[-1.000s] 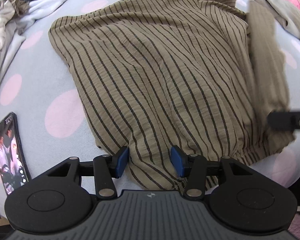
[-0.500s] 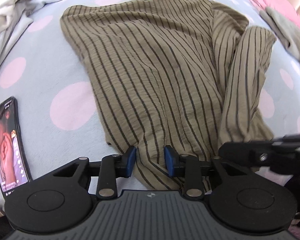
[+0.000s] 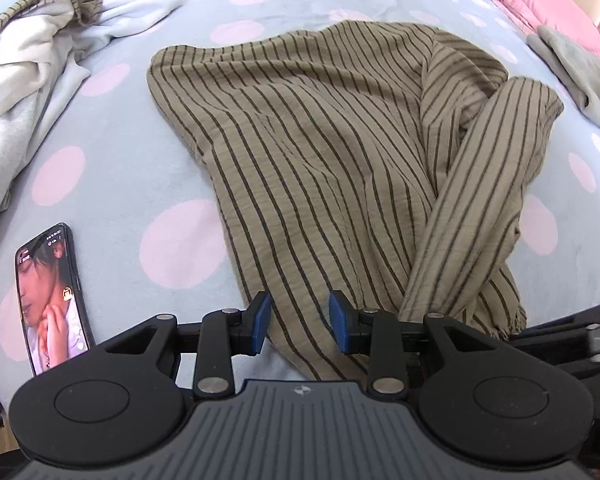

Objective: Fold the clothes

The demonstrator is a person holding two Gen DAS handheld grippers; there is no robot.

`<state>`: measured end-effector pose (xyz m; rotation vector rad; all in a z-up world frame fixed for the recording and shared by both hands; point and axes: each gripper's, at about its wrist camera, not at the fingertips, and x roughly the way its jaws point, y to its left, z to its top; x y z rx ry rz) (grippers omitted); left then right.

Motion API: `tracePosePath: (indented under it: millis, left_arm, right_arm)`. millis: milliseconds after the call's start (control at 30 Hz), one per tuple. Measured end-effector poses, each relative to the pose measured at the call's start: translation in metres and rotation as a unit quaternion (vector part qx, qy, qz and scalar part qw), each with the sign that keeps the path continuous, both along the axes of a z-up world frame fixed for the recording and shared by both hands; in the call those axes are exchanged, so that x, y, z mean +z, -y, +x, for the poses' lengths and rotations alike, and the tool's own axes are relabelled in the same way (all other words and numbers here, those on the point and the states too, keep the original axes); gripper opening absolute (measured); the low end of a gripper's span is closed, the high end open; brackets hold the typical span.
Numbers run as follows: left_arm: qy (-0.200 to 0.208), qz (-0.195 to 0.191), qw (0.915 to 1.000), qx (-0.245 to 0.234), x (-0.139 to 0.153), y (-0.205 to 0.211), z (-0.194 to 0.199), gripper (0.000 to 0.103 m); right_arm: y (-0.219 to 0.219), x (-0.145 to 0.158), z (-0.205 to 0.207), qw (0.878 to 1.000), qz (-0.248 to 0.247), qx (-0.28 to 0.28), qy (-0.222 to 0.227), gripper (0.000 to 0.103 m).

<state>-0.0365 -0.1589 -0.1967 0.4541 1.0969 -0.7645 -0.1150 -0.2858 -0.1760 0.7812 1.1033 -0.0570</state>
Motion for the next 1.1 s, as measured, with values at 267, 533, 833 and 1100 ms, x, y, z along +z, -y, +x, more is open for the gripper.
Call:
tracePosePath:
  millis: [267,533,833,1100]
  left_arm:
    - [0.002,-0.001,1.0,0.008,-0.001,-0.004,0.001,0.031]
    - [-0.017,-0.031,0.9992,0.016,0.011,-0.014,0.005,0.039]
    - [-0.053,-0.05,0.9964,-0.043,0.018,-0.008,-0.013,0.049]
    - [-0.064,-0.02,0.993,-0.097,0.006,0.004,-0.035,0.051]
  right_arm:
    - [-0.005,-0.004,0.002,1.0,-0.019,0.012,-0.006,0.029]
    - [0.016,0.023,-0.032,0.997,-0.059,-0.025,0.038,0.038]
    - [0.035,0.03,-0.053,0.994,-0.076,-0.066,0.034,0.037]
    - [0.043,0.035,-0.068,0.99,-0.111,-0.075,0.039,0.037]
